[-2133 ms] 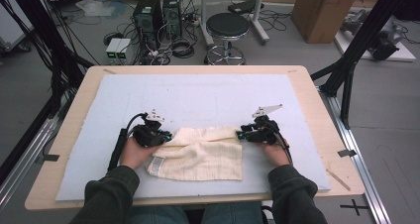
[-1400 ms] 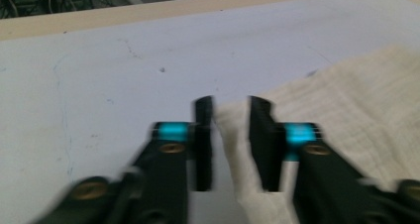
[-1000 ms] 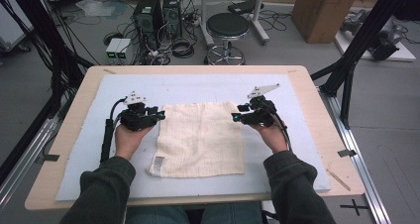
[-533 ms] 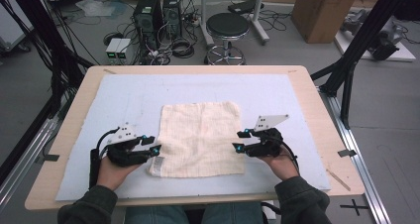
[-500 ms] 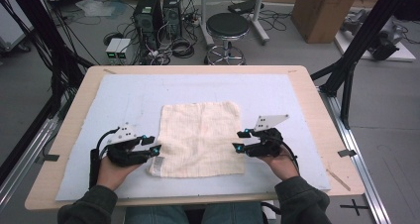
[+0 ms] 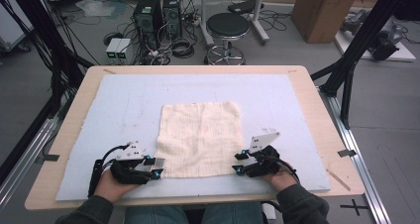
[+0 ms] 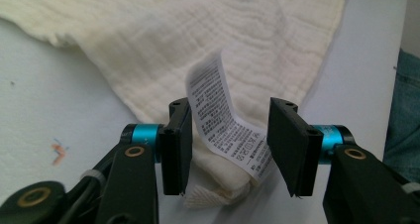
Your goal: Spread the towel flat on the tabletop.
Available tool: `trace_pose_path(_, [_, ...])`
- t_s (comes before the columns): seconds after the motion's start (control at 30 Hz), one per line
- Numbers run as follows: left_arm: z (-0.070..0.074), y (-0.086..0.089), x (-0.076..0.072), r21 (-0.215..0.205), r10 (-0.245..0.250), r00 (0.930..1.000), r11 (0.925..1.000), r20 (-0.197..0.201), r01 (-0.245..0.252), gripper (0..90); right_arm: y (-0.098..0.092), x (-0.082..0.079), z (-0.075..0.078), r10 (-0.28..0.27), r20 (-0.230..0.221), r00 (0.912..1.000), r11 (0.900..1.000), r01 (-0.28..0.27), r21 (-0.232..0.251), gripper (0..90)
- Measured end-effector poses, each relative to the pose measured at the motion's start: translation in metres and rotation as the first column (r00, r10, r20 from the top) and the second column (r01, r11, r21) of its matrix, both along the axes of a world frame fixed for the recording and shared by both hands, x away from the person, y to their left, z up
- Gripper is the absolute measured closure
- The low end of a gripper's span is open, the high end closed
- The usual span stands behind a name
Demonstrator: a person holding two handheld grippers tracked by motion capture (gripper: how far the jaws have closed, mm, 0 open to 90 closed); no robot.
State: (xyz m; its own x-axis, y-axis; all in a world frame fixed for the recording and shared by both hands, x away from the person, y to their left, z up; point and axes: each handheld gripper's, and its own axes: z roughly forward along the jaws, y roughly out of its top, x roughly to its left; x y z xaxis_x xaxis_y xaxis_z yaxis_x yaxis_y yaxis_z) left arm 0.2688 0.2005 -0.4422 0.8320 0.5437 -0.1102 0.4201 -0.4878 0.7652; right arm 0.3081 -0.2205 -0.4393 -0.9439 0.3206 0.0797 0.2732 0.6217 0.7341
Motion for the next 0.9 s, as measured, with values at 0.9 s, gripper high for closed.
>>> trace_pose_path(0.9, [0.006, -0.003, -0.013, 0.015, -0.02, 0.9991, 0.9997, 0.039, 0.019, 89.1, -0.002, 0.0, 0.003, 0.017, -0.01, 0.9998, 1.0, -0.017, -0.02, 87.3])
